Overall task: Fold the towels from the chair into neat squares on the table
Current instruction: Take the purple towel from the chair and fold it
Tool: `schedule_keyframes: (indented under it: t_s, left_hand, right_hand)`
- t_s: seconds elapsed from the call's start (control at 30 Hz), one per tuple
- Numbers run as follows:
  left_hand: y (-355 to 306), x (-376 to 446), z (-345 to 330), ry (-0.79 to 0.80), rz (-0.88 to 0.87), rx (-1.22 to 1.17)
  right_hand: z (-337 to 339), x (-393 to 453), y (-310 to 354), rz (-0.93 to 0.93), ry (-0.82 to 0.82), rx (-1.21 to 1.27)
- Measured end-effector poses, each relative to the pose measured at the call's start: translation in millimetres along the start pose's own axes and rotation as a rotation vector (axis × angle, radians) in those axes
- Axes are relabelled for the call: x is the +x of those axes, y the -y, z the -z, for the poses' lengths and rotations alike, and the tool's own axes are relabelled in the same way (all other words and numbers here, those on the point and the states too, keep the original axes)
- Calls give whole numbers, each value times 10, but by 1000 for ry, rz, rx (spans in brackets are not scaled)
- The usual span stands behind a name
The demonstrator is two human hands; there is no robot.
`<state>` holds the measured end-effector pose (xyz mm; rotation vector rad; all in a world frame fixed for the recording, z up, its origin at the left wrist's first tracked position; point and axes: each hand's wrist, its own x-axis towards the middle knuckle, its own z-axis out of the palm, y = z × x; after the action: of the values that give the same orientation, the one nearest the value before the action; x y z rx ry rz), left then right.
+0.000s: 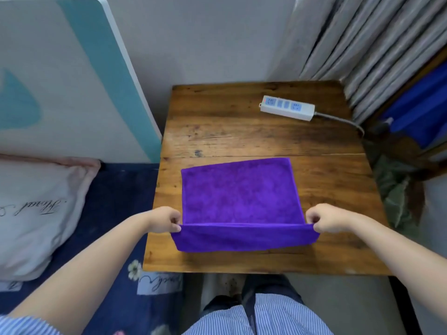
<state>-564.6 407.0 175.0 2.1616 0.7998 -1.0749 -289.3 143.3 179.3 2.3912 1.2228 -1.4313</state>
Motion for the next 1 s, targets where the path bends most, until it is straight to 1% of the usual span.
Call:
schedule_keyframes:
  t_s: [0.13, 0.23, 0.33, 0.37, 0.43, 0.6, 0.77, 0.83, 0.9, 1.0]
  left_hand:
    - [49, 182, 54, -178, 37, -279]
    - [57, 307, 80, -411, 50, -615]
    - [30, 450, 158, -664, 27, -842]
    - [9, 487, 192, -725, 25, -896]
    - [-33, 594, 272, -797, 40, -930]
    - [-79, 872, 339, -860, 142, -877]
    - [-84, 1105, 377, -805, 232, -779]
    - [-114, 1177, 392, -800, 251, -737]
    - [-151, 1230, 406, -799, 254, -749]
    - [-148, 1309, 425, -782, 308, -710]
  right_hand:
    - [170, 171, -46, -4, -301, 355]
    - [309, 305, 15, -11, -496, 516]
    - [457, 484, 90, -19, -640, 648]
    - [502, 543, 111, -28, -679, 662]
    - [597, 707, 135, -44, -714, 659]
    - [672, 1085, 76, -109, -698, 661]
    - [697, 1311, 87, -146, -682, 549]
    - [703, 1397, 113, -148, -705, 522]
    - [693, 1471, 137, -155, -738, 500]
    - [674, 1600, 149, -202, -738, 469]
